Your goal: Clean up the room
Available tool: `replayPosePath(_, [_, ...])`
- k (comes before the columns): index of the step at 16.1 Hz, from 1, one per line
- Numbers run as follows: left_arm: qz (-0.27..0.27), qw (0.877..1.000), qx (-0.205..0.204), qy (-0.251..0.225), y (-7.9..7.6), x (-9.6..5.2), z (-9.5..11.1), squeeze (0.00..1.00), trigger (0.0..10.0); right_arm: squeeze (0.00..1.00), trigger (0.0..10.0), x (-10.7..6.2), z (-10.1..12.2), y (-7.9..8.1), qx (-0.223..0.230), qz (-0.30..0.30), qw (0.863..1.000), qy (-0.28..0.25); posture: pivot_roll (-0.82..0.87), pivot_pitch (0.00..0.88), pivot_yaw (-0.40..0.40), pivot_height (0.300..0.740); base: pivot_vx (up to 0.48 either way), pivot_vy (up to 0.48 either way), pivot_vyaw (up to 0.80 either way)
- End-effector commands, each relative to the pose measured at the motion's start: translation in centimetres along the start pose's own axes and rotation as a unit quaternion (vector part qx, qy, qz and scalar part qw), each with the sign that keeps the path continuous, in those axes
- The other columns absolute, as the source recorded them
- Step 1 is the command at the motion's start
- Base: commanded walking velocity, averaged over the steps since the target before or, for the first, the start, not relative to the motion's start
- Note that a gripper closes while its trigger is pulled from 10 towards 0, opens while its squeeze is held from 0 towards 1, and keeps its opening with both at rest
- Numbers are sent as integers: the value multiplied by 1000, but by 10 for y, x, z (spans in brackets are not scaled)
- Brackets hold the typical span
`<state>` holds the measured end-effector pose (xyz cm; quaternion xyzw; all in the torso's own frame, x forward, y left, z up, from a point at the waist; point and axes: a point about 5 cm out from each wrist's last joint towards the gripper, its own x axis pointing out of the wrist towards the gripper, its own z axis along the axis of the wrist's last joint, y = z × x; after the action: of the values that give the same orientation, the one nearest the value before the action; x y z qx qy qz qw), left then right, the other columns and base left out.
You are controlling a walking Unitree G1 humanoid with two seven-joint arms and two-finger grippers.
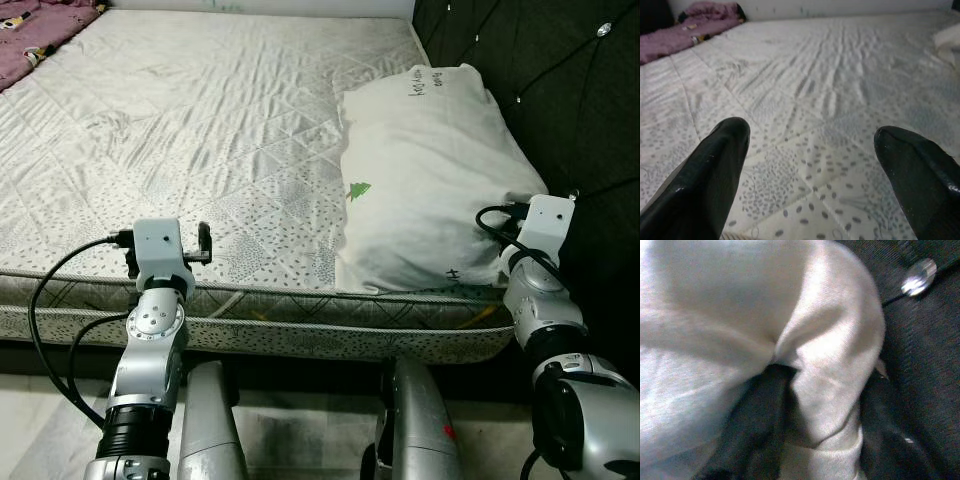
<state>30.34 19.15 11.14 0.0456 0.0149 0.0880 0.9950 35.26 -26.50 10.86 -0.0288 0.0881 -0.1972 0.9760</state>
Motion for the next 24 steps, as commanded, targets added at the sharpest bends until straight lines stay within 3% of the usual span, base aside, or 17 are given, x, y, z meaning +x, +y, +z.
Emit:
replayPosePath(1, [14, 999, -6, -30, 5, -1, 12, 0, 10000, 1000, 10000, 0, 17, 5, -6, -4, 999, -49, 122, 0, -33, 514, 0, 0, 0])
replayPosePath(4, [18, 999, -10, -32, 7, -1, 12, 0, 10000, 1000, 10000, -6, 24, 9, -27, -16, 996, -89, 122, 0, -45, 514, 0, 0, 0])
replayPosePath(7, [46, 997, -17, -52, 10, -2, 17, 0, 10000, 1000, 10000, -25, -23, 19, -4, 14, 1000, 0, 121, 0, -43, 514, 0, 0, 0])
replayPosePath(8, [41, 998, -16, -52, 8, -2, 17, 0, 10000, 1000, 10000, -39, -46, 15, -11, 19, 999, 32, 121, 0, -36, 514, 0, 0, 0])
replayPosePath(9, [37, 998, -16, -52, 7, -2, 18, 0, 10000, 1000, 10000, -44, -51, 12, -13, 16, 999, 38, 114, 0, -32, 514, 0, 0, 0])
replayPosePath(11, [31, 998, -13, -54, 6, -1, 18, 0, 10000, 1000, 10000, -48, -44, 12, -17, 17, 1000, 12, 104, 0, -29, 514, 0, 0, 0])
replayPosePath(12, [30, 998, -13, -54, 4, -2, 17, 0, 10000, 1000, 10000, -50, -28, 16, -34, 26, 998, -37, 91, 0, -29, 514, 0, 0, 0])
replayPosePath(14, [31, 997, -16, -63, 1, -7, 19, 0, 10000, 1000, 10000, -58, 11, 32, -54, 56, 988, -136, 78, 0, -30, 514, 0, 0, 0])
replayPosePath(16, [36, 998, -13, -59, 0, -11, 13, 0, 10000, 1000, 10000, -65, 26, 48, -53, 82, 980, -176, 91, 0, -31, 514, 0, 0, 0])
replayPosePath(21, [55, 997, -2, -56, 12, -19, 9, 0, 10000, 1000, 10000, -84, 22, 91, 7, 165, 972, -170, 108, 0, -14, 514, 0, 0, 0])
replayPosePath(24, [38, 998, -1, -51, 3, -19, 7, 0, 10000, 1000, 10000, -88, 23, 107, 29, 193, 967, -161, 104, 0, -7, 514, 0, 0, 0])
